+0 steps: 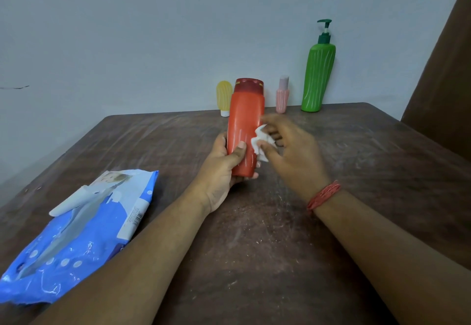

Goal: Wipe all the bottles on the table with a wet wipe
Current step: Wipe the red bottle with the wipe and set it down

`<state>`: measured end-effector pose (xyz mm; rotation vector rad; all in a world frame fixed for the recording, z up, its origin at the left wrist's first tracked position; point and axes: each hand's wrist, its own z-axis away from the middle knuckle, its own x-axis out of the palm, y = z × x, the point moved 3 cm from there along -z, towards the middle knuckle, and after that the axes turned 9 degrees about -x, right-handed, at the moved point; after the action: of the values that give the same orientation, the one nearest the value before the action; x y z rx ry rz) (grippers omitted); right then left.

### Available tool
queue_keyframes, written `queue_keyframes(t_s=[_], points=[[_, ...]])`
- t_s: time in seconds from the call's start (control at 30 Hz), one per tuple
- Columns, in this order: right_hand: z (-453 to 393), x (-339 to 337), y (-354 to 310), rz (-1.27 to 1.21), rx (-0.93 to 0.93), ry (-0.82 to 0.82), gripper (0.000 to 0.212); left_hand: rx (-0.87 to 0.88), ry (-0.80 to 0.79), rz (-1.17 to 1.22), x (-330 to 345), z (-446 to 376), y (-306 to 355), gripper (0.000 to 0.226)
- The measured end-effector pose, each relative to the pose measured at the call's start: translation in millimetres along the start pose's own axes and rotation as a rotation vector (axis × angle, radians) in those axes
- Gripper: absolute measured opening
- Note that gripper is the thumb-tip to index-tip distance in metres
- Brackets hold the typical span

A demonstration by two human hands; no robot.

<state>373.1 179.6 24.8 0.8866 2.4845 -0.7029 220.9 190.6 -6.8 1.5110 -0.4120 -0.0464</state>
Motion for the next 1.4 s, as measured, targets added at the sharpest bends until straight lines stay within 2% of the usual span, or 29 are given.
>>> queue_keyframes(t_s=[0.07,0.17,0.2,0.33,0.47,0.5,0.63,0.77,0.9,1.0,1.03,1.13,1.17,1.27,1.4], points=[[-1.1,4.0,-0.6,0.076,-0.109,-0.036,0.023,0.002,0.012,0.029,-1.9,-0.3,0.5,0.033],[-5.9,-2.9,5.8,0.096,-0.054,0.082,0.01,-0.007,-0.023,0.001,0.4,0.7,-1.3,0.027],[-5.0,-3.6,5.3,0.08,-0.054,0.077,0.008,-0.008,-0.026,0.002,0.8,0.9,-1.5,0.026],[1.2,5.1,-2.8,0.04,-0.198,-0.117,0.005,-0.005,0.004,0.033,-2.8,-0.3,0.0,0.031],[-9.7,-11.9,5.3,0.057,-0.065,0.145,0.011,-0.033,-0.056,-0.063,3.4,0.2,-2.9,0.035],[-8.7,-13.4,2.7,0.077,-0.069,0.151,0.014,-0.036,-0.06,-0.076,4.1,0.0,-3.4,0.036],[-1.9,-3.2,-11.1,0.133,-0.244,-0.074,0.027,-0.03,-0.045,-0.05,2.1,-0.4,-1.9,0.031],[-13.8,-12.9,0.7,0.227,-0.174,0.068,0.023,-0.055,-0.064,-0.14,5.8,1.6,-2.6,0.032],[-5.9,-8.3,-1.9,0.28,-0.294,-0.02,0.023,-0.051,-0.064,-0.144,5.9,1.5,-1.8,0.03],[-12.1,-17.3,6.3,0.315,-0.176,0.107,0.023,-0.039,-0.066,-0.202,7.5,1.6,-2.9,0.034],[-12.1,-16.5,5.1,0.313,-0.175,0.103,0.025,-0.036,-0.06,-0.213,7.6,1.5,-3.6,0.035],[-4.0,-4.8,-5.8,0.337,-0.361,-0.065,0.027,-0.026,-0.033,-0.206,6.8,0.3,-4.6,0.04],[-4.2,-6.2,-5.3,0.364,-0.367,-0.057,0.026,-0.022,-0.027,-0.226,7.1,0.0,-4.4,0.041],[-11.2,-17.0,1.3,0.408,-0.195,0.087,0.027,-0.001,-0.006,-0.356,8.3,0.8,-2.7,0.044],[-5.4,-7.4,-3.1,0.429,-0.421,-0.076,0.029,0.025,0.016,-0.378,8.6,1.5,-2.3,0.042]])
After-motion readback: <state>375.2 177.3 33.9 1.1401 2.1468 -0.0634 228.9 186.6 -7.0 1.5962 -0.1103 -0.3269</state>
